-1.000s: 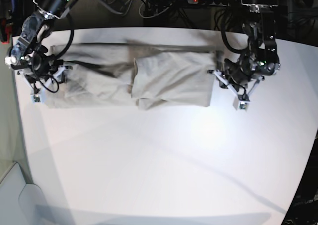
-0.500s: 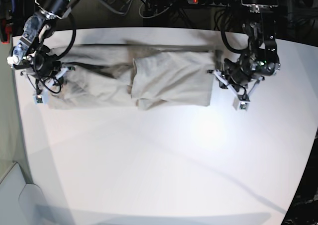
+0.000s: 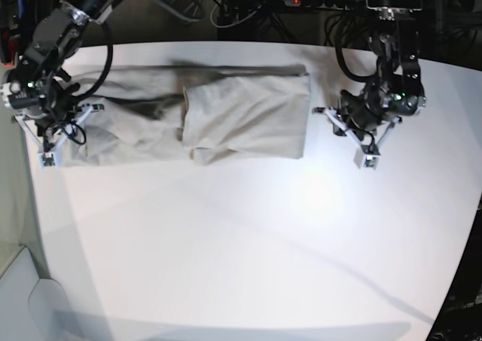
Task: Layout the t-shirt on the table in an organized manner, then fold the t-shirt properly
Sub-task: 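Lift the strip end with the right gripper and fold it over toward the left gripper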
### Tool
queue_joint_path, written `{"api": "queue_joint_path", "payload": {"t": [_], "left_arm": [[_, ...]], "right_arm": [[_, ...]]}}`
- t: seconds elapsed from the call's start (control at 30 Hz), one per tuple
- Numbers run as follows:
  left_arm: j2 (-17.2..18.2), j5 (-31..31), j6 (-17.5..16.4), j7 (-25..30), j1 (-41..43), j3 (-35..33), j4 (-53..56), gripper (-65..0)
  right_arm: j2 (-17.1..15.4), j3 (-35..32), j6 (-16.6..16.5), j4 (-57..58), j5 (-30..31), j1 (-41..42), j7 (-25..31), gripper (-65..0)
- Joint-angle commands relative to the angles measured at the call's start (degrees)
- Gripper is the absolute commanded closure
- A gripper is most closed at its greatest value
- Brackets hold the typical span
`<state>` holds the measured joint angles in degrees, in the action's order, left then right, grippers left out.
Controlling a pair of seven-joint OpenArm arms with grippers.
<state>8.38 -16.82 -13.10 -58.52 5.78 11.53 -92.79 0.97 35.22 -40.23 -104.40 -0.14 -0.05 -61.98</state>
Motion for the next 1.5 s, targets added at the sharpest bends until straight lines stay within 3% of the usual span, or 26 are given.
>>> {"api": "queue_joint_path", "payload": {"t": [0.0, 0.27, 0.57, 0.67, 1.07, 1.47], "left_arm": [[0.37, -0.37, 0.05, 0.37, -0.81, 0.12, -1.23, -0.2], [0.80, -0.37, 0.05, -0.51, 0.59, 0.29, -9.58, -0.2], [0.80, -0.37, 0.05, -4.47, 1.38, 11.72, -12.22, -0.2], [0.89, -0.37, 0.05, -4.82, 1.56, 13.66, -12.22, -0.2], [0.98, 0.07, 0.05, -4.12, 4.11, 14.01, -7.91, -0.2], [0.98, 0.07, 0.05, -4.55, 5.52, 14.01, -8.44, -0.2]], "right_arm": [[-0.58, -0.89, 0.23, -1.84, 0.45, 0.01, 0.57, 0.0], [-0.40, -9.51, 0.23, -8.08, 0.45, -4.74, 0.74, 0.0], [1.62, -17.68, 0.23, -10.02, 0.45, -5.62, 0.74, 0.0], [4.08, -20.94, 0.23, -11.07, 0.45, -5.53, 0.74, 0.0], [8.03, -37.20, 0.23, -11.69, 0.45, -3.77, 0.66, 0.0], [8.03, -47.31, 0.23, -11.16, 0.45, -5.26, -0.40, 0.0]]}}
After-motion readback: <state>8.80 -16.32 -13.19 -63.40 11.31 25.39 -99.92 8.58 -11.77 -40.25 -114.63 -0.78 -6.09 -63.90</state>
